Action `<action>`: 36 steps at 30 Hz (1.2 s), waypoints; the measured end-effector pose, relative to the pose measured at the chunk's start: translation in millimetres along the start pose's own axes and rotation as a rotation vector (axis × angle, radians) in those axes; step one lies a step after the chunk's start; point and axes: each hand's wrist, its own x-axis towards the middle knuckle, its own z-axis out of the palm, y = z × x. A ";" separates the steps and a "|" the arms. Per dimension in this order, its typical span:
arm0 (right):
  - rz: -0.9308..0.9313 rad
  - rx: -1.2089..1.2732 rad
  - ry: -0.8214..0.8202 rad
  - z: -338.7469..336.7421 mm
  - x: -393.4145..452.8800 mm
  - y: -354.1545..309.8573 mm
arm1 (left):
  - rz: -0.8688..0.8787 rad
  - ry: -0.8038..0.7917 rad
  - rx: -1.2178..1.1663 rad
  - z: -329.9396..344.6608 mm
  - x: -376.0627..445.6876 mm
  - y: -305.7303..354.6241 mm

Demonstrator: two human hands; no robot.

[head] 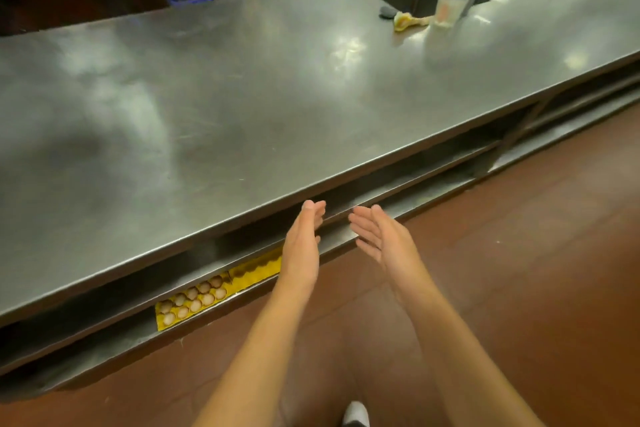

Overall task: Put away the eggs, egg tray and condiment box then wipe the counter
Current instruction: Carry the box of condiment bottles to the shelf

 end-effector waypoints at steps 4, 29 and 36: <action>-0.035 0.015 0.139 -27.4 -63.0 -45.4 | 0.040 -0.072 -0.067 0.3 -40.8 56.8; -0.406 0.394 0.934 -110.6 -495.7 -83.0 | 0.417 -0.963 0.000 91.0 -395.0 171.7; -0.470 0.414 1.040 -176.8 -654.9 -47.2 | 0.438 -1.152 -0.046 162.2 -555.2 156.9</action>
